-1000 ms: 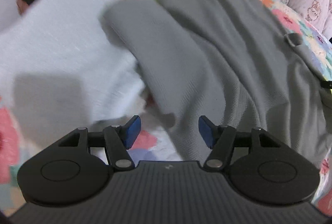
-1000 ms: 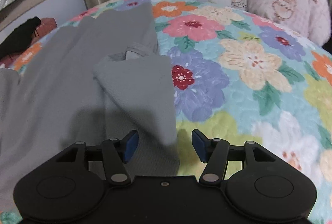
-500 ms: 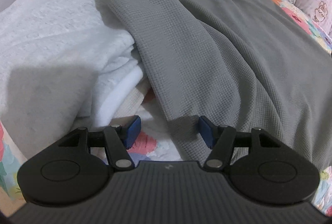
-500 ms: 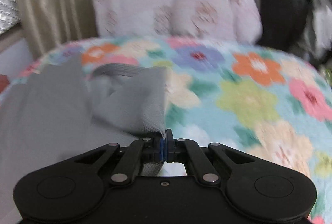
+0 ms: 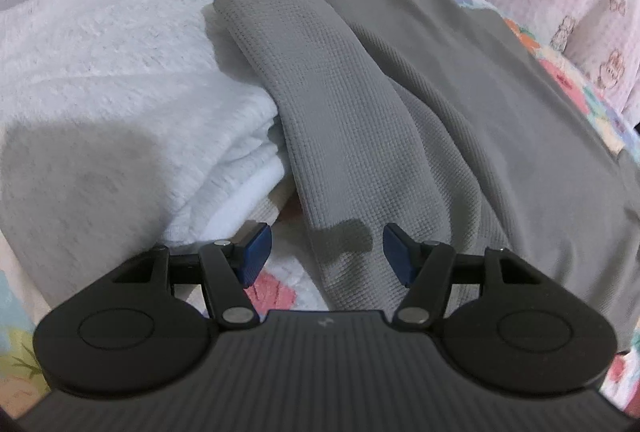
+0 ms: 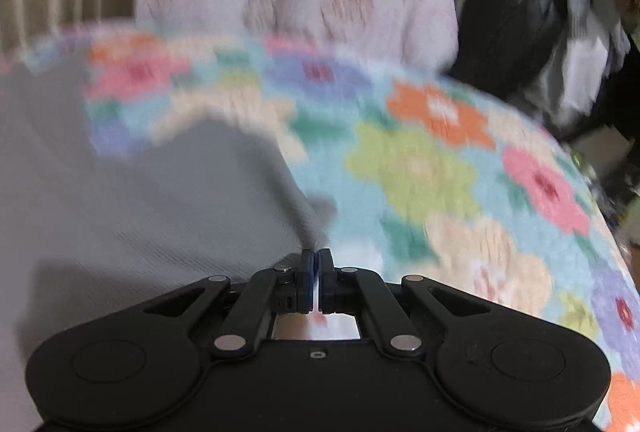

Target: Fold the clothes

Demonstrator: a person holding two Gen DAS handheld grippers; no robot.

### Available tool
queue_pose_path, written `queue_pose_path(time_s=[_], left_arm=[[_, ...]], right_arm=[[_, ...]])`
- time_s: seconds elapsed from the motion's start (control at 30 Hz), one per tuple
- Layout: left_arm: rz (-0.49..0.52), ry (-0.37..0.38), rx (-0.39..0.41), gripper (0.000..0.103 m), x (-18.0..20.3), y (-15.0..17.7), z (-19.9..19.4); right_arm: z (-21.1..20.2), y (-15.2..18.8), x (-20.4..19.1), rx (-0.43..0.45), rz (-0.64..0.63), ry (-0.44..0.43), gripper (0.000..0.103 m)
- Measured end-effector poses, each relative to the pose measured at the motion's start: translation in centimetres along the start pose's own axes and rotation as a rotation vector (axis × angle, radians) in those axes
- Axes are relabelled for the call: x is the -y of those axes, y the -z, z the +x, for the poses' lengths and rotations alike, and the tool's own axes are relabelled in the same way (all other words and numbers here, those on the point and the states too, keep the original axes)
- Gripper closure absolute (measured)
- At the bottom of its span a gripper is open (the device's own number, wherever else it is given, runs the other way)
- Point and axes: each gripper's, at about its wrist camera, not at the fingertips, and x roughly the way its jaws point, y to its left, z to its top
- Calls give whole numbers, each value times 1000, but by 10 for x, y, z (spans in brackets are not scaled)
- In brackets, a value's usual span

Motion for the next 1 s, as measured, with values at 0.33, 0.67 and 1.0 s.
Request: queue_pose_path(time_s=[0.33, 0.67, 1.0], left_arm=[[-25, 6, 40, 30, 3, -8, 8], [-40, 57, 55, 100, 25, -16, 30], [-117, -216, 718, 102, 25, 21, -146]], right_arm=[[-100, 3, -31, 67, 97, -430, 63], [-122, 58, -122, 28, -86, -660, 59], [-107, 97, -102, -39, -82, -579, 59]])
